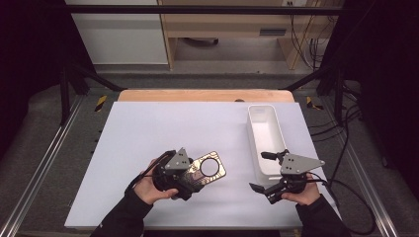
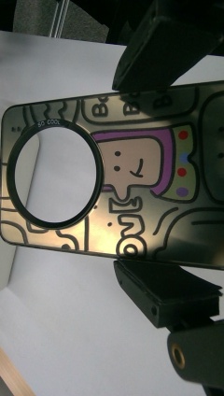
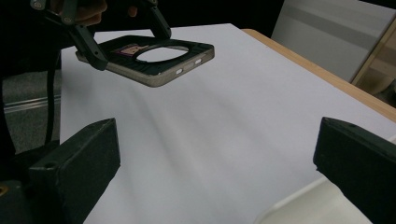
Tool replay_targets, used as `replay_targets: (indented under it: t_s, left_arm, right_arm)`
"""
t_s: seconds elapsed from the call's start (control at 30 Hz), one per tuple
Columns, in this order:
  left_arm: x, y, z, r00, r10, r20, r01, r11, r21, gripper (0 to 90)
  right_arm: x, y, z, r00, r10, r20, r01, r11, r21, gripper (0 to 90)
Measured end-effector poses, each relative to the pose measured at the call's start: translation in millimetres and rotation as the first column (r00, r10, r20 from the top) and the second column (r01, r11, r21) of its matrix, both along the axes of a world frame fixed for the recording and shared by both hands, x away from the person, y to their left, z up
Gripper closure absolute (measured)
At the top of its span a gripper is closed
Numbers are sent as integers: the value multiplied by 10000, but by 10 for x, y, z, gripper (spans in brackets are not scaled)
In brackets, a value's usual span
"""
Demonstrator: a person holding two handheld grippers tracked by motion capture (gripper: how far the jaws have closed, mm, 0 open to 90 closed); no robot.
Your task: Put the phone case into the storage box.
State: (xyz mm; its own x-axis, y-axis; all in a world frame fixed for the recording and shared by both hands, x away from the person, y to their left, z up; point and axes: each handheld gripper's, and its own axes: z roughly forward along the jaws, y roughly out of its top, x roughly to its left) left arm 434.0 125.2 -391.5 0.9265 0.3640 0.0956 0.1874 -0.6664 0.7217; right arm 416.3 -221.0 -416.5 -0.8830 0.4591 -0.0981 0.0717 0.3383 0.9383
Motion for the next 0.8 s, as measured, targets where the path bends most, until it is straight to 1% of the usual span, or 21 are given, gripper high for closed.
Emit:
replay_targets:
  t_s: [0.2,0.37,0.53,0.6,0.8]
  left_arm:
    - [-53,-48,2,9993,-269,266,267,9996,87,115]
    - [-100,-62,11,9980,-491,387,485,9987,182,115]
    - [-141,-30,12,9970,-603,477,594,9980,197,115]
    - [-150,-16,12,9966,-639,519,631,9979,170,115]
    - [-175,18,21,9947,-795,654,790,9968,100,115]
  right_arm:
    - [-1,86,12,9995,308,77,-305,9992,-272,15]
    - [-11,140,12,9983,572,118,-565,9970,-530,16]
    - [-34,199,38,9963,839,211,-822,9941,-712,18]
    - [-44,225,51,9949,954,315,-924,9920,-857,20]
    - [-47,298,79,9916,1229,411,-1174,9862,-1167,21]
